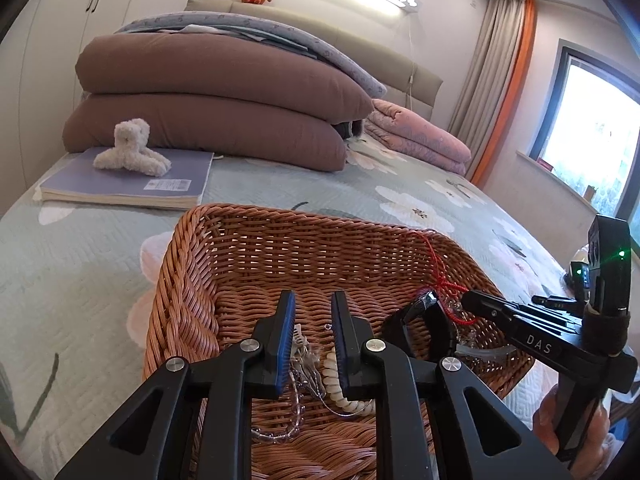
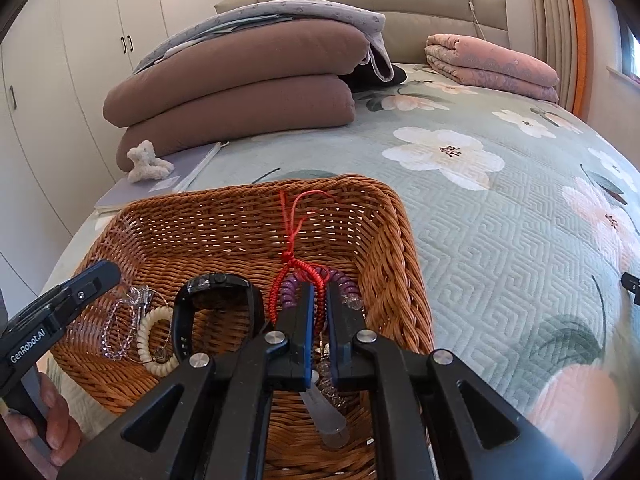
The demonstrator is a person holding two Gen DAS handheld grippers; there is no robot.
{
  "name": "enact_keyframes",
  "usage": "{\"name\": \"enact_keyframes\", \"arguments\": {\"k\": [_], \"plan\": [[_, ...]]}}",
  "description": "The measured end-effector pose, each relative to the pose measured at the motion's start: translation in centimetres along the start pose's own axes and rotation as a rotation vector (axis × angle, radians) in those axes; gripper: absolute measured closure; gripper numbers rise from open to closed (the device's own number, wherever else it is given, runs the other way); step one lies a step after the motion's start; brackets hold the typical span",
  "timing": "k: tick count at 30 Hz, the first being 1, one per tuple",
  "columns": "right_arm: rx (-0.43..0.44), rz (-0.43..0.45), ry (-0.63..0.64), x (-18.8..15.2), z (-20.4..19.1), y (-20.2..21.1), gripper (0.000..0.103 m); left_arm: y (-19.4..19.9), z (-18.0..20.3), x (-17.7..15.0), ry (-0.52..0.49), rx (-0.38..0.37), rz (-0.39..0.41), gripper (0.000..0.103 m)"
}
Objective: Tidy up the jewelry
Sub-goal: 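Carry the earring and red string bracelet into the basket and open both tools, then lift both tools out of the basket back toward the remaining jewelry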
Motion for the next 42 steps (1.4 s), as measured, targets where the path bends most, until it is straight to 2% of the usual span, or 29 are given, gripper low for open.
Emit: {"name": "enact_keyframes", "arguments": {"k": [4,6,7,8,10,16,18,19,20,29,33,38,42], "plan": [[0.003,0.012,0.000,0.0,-0.1,0.4,0.094,0.0,-0.1,0.0,0.000,0.002,0.000,0.083],[0.012,0.024,-0.003,0.1,-0.2,0.9,0.093,0.3,-0.1,0.1,-0.003,0.008,0.009,0.078],[0.014,0.031,-0.003,0.2,-0.2,1.2,0.093,0.5,-0.1,0.2,-0.004,0.015,0.016,0.067],[0.019,0.045,-0.004,0.3,-0.3,1.7,0.093,0.9,-0.2,0.3,-0.001,0.025,0.029,0.049],[0.027,0.074,-0.007,0.4,-0.4,3.0,0.093,1.9,-0.5,0.7,0.012,0.045,0.053,0.039],[0.056,0.141,0.004,0.3,-0.9,8.6,0.089,7.8,0.1,2.6,0.029,0.053,0.150,0.038],[0.058,0.152,0.011,0.2,-1.2,10.3,0.077,10.2,0.3,2.6,0.034,0.060,0.170,0.037],[0.059,0.160,0.011,0.2,-1.3,11.3,0.067,11.7,0.4,2.5,0.032,0.071,0.179,0.034],[0.062,0.164,0.009,0.1,-1.4,12.1,0.066,12.6,0.4,2.4,0.031,0.080,0.183,0.032],[0.085,0.165,0.008,-3.3,-3.2,19.1,0.066,21.4,2.1,1.2,-0.011,0.119,0.183,0.032],[0.089,0.150,-0.022,-5.6,-3.0,20.5,0.066,24.4,2.5,0.1,0.022,0.105,0.186,0.032],[0.123,0.105,-0.144,-8.1,-1.8,21.0,0.066,25.2,3.3,-2.3,0.027,0.095,0.136,0.032],[0.121,0.090,-0.172,-8.9,-1.1,20.9,0.066,24.7,3.5,-4.0,0.043,0.077,0.114,0.032]]}}
Point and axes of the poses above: each gripper's, at about its wrist camera, not at the fingertips, and y roughly against the way its jaws point, z to its right, x to its top, the point moved 7 cm from there along -y, roughly the way its jaws point, and after that the axes turned 5 degrees about z, right-handed, at the moved point
